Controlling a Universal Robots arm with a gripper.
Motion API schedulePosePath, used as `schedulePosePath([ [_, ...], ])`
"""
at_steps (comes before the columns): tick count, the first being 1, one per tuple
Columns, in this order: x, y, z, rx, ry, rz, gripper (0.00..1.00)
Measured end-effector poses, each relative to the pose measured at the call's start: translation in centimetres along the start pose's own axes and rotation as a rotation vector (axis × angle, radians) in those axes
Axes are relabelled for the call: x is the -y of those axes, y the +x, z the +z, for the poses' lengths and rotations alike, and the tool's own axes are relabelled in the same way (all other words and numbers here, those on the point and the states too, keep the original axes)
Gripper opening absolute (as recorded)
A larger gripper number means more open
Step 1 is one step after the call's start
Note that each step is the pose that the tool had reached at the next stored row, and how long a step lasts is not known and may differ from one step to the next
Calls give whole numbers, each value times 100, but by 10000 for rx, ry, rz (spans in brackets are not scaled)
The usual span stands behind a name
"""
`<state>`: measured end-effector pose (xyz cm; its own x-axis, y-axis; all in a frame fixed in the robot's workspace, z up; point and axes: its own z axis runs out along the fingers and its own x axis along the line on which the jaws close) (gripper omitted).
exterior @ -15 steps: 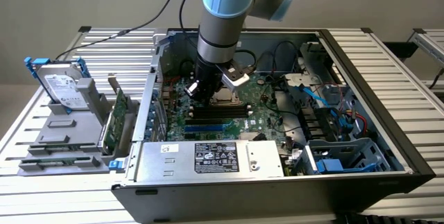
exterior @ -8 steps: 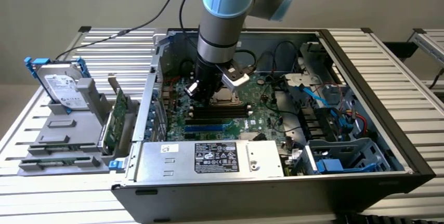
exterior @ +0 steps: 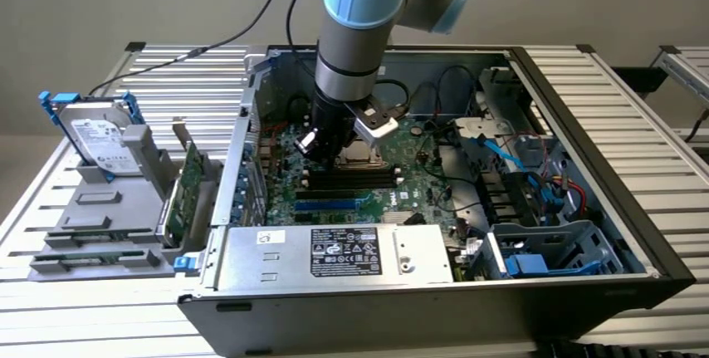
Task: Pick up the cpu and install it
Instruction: 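Install the second cpu locking lever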
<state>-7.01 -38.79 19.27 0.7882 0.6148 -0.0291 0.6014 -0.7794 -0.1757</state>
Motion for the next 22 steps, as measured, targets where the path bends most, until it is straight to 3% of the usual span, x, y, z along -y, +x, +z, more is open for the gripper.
schedulePosePath([
  [7,2,1,-8,-11,5,-1,11],
  [9,10,7,-35,-55,26,-10,11],
  [12,25,-1,-136,-30,12,-5,11],
  [22,84,-11,-464,-26,12,-4,11],
])
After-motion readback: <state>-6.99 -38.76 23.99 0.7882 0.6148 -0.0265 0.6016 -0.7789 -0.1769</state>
